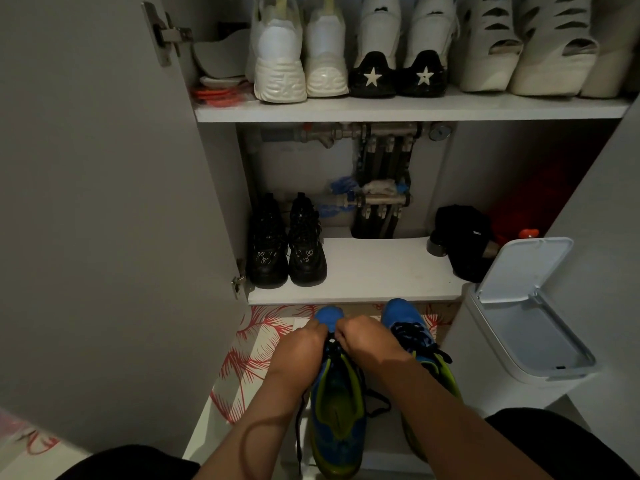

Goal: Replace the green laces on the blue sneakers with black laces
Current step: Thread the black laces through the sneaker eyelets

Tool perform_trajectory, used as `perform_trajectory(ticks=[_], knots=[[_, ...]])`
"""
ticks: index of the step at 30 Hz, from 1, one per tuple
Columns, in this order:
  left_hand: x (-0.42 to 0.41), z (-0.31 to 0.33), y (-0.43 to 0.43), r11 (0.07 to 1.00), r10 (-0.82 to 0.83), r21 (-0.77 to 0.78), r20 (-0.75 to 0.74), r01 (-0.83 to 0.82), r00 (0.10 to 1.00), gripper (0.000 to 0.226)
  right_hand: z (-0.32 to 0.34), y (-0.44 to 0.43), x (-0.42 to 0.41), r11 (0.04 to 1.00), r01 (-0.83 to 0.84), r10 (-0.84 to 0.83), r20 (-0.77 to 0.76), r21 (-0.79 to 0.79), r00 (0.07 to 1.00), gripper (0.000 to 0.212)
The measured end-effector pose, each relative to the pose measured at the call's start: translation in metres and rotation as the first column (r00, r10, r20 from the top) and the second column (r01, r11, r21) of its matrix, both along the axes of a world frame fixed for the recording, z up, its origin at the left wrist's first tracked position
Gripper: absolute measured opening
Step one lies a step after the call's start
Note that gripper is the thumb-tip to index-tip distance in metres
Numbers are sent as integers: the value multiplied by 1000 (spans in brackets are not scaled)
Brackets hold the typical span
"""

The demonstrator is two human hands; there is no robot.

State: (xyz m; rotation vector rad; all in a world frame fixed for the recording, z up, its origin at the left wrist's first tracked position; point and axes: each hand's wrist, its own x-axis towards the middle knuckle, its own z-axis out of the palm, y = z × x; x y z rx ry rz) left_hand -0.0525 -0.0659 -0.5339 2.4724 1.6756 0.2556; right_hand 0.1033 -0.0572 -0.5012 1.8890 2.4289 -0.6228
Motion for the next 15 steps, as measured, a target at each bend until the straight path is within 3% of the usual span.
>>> perform_trajectory(ticks=[3, 7, 11, 15], knots=[[-1, -4, -2, 991, 131, -63, 230, -120, 964, 6, -1, 0, -1, 996, 87, -89, -57, -35, 994, 28], [-1, -10, -2, 953, 288, -206, 378, -223, 880, 16, -2, 1, 1, 978, 204, -208, -155, -39, 966, 19], [-9, -6, 3, 955, 285, -213, 458, -207, 842, 19, -2, 5, 9, 975, 222, -209, -276, 16, 938, 25], [-14, -2, 6, 983, 179, -99, 384, -152, 906, 23, -3, 9, 8, 996, 90, -85, -174, 24, 981, 28]])
